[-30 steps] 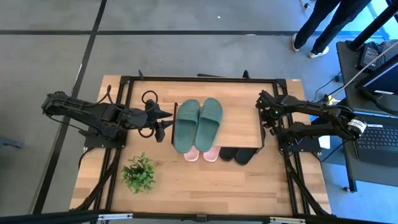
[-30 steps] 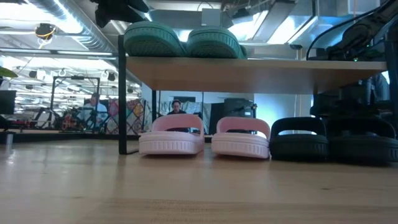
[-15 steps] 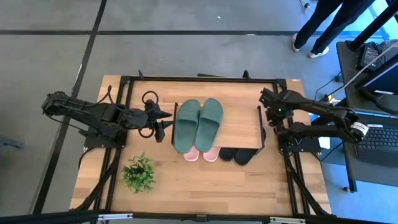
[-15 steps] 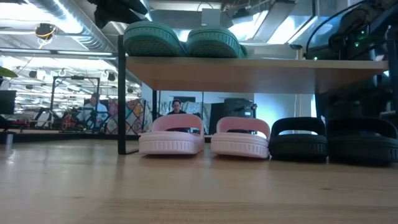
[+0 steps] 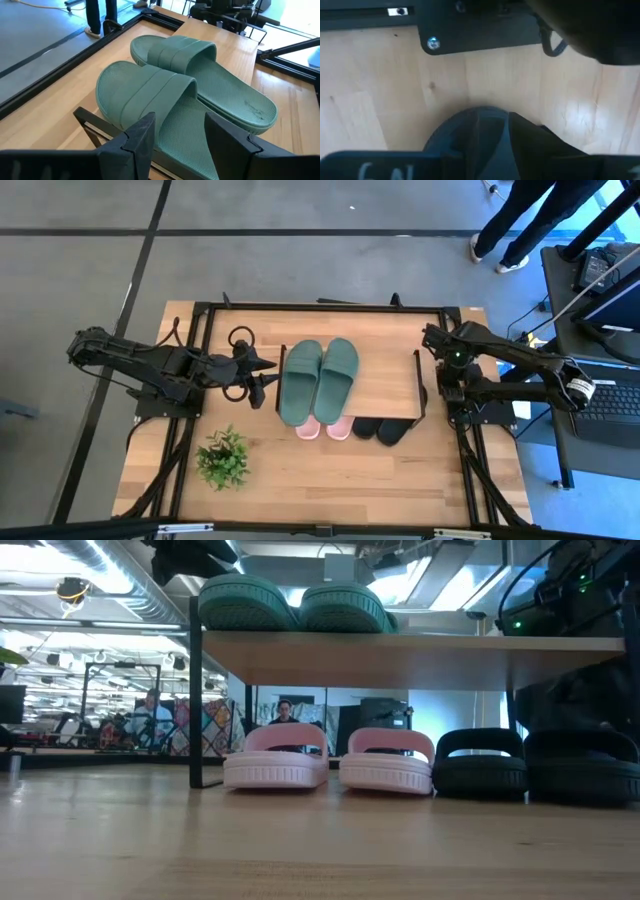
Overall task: Pick and place slides into the shelf
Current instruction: Move the shelf to the right side of the table
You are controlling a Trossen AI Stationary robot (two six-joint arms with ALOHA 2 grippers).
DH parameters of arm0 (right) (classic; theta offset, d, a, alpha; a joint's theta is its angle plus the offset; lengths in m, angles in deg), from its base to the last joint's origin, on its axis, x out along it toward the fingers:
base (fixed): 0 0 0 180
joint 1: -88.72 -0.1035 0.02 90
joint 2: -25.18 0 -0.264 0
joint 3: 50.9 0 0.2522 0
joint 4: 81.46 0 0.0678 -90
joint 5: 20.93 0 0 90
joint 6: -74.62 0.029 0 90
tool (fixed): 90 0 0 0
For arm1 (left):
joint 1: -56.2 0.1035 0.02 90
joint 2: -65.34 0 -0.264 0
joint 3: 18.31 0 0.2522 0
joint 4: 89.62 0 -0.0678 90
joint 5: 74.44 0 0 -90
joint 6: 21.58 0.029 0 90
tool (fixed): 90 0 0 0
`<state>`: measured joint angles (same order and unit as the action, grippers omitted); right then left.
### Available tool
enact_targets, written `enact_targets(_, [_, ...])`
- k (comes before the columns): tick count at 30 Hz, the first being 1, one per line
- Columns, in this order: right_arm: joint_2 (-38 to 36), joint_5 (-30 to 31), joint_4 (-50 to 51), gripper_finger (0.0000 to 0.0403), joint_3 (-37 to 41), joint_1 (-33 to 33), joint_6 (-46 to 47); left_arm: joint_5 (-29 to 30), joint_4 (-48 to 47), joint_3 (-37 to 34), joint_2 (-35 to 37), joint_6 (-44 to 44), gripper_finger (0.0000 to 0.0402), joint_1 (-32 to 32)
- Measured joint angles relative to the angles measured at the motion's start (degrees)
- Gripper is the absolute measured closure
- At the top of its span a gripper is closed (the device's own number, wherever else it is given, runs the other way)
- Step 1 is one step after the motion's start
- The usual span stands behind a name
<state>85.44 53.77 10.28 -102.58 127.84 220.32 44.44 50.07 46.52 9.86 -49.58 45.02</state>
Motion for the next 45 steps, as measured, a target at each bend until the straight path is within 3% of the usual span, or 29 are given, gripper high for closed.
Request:
enact_targets(4, [-2.3,1.8,2.8,0.0295,-1.2,0.0,0.8,0.0,0.0,0.0,0.0,-0.4,0.024,0.0])
enact_targets(9, [-3.9,11.2,13.0,0.0295,-5.5,0.1,1.9,0.0,0.0,0.0,0.0,-0.4,0.024,0.0])
enact_targets(15, [-6.3,26.0,11.8,0.0295,-9.3,0.1,-6.9,0.0,0.0,0.0,0.0,-0.4,0.024,0.0])
enact_targets(17, [-6.6,32.3,12.3,0.0295,-10.9,0.1,-16.2,0.0,0.0,0.0,0.0,-0.4,0.024,0.0])
enact_targets(21, [-6.7,43.0,9.3,0.0295,-14.2,0.0,-49.5,0.0,0.0,0.0,0.0,-0.4,0.024,0.0])
enact_targets(25, [-6.8,43.3,7.3,0.0295,-16.9,-1.4,-87.6,0.0,0.0,0.0,0.0,-0.4,0.024,0.0])
enact_targets(27, [-6.8,42.4,7.6,0.0295,-17.4,-2.8,-99.6,0.0,0.0,0.0,0.0,-0.4,0.024,0.0])
enact_targets(35, [-6.9,42.7,7.9,0.0295,-15.6,-6.1,-139.4,0.0,0.0,0.0,0.0,-0.4,0.024,0.0])
enact_targets(38, [-6.9,42.1,5.5,0.0295,-15.0,-6.4,-144.2,0.3,0.0,0.0,0.0,-0.4,0.024,0.0])
enact_targets(42, [-7.6,33.0,4.4,0.0295,-13.6,-8.5,-157.8,0.4,0.0,0.0,0.0,-0.4,0.024,0.0])
enact_targets(45, [-8.7,26.3,-0.1,0.0295,-11.3,-9.8,-162.6,0.4,0.0,0.0,0.0,-0.9,0.024,0.0])
